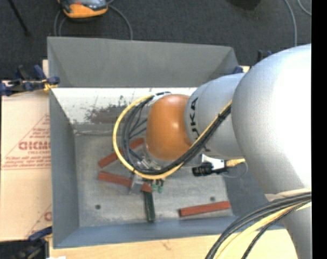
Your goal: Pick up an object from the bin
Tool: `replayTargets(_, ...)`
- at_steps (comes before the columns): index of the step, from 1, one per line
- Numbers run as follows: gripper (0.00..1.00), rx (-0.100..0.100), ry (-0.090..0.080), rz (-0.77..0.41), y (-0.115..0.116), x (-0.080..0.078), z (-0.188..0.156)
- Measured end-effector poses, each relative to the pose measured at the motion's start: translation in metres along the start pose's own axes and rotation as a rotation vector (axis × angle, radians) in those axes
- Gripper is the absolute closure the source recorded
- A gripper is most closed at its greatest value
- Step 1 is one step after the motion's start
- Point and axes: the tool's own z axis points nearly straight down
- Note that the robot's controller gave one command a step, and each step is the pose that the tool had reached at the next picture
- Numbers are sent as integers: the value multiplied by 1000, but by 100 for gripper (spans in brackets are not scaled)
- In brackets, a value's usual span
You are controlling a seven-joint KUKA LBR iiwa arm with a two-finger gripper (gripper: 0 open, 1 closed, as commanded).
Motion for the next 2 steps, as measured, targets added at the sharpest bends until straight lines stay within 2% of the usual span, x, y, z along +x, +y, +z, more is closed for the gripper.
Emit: replayTargets(2, 100, 7, 16, 1, -1, 2, -31)
